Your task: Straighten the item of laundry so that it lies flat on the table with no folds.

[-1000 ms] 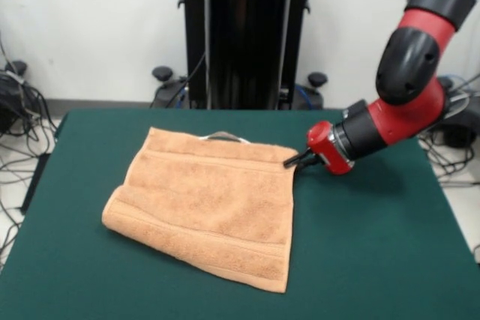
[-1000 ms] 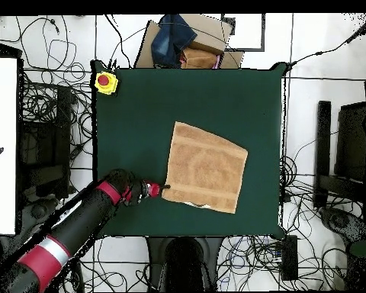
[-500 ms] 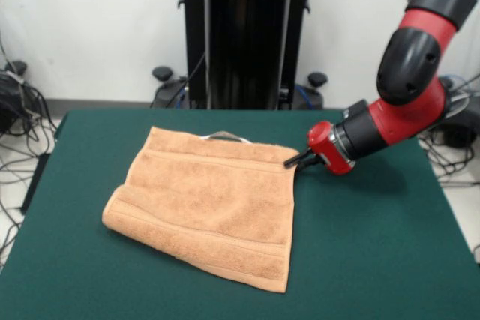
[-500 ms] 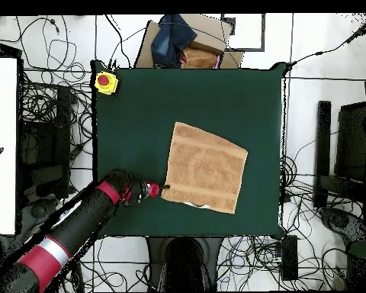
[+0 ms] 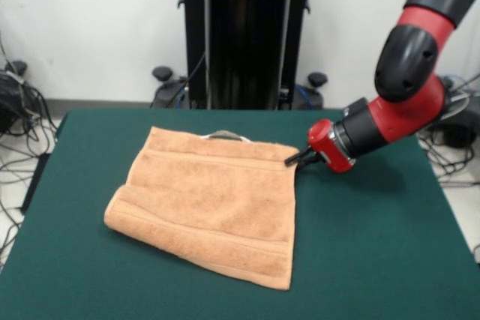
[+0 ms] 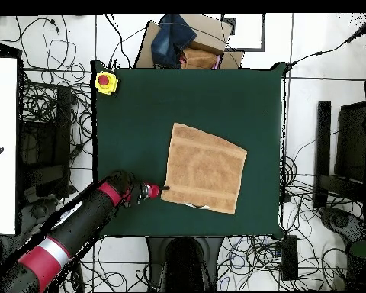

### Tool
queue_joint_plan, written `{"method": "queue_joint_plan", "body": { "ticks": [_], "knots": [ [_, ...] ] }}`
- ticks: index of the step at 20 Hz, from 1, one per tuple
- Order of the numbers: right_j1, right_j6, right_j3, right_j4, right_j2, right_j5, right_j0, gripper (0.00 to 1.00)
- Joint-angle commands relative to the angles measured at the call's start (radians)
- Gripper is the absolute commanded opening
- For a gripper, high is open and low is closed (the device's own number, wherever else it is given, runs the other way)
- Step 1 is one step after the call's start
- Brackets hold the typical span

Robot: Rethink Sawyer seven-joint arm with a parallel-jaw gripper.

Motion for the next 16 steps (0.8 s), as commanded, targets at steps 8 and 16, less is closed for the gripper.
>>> {"method": "queue_joint_plan", "body": {
  "ticks": [8, 16],
  "knots": [
    [-0.044, 0.241, 0.025, 0.049, 0.25, 0.064, 0.057, 0.0],
    [0.011, 0.262, -0.028, 0.055, 0.229, 0.048, 0.062, 0.0]
  ]
}}
